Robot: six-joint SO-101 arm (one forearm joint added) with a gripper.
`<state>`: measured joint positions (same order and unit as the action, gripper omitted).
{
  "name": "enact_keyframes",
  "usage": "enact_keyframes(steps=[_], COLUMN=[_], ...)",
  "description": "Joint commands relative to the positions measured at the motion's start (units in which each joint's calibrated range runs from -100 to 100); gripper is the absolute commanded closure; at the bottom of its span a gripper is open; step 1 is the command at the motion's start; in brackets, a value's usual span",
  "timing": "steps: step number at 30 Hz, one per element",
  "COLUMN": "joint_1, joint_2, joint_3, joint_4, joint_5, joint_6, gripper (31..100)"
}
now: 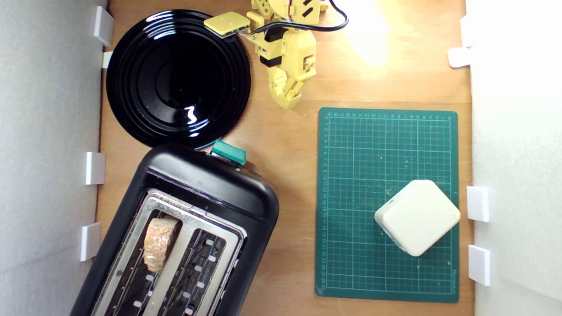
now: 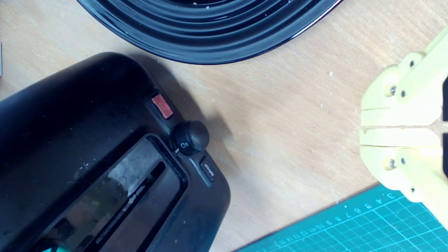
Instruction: Pick bread and place in toaster
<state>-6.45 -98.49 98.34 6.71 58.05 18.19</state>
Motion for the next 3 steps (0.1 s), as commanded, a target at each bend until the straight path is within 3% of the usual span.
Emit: enact_keyframes(steps=[1, 3], joint_1=[0.01, 0.01], joint_2=[-0.26, -0.26], joint_3=[0.12, 0.12], joint_4=[-0.09, -0.09], joint_5=[0.4, 0.4], joint_6=[0.2, 0.2], gripper=[97.1, 97.1])
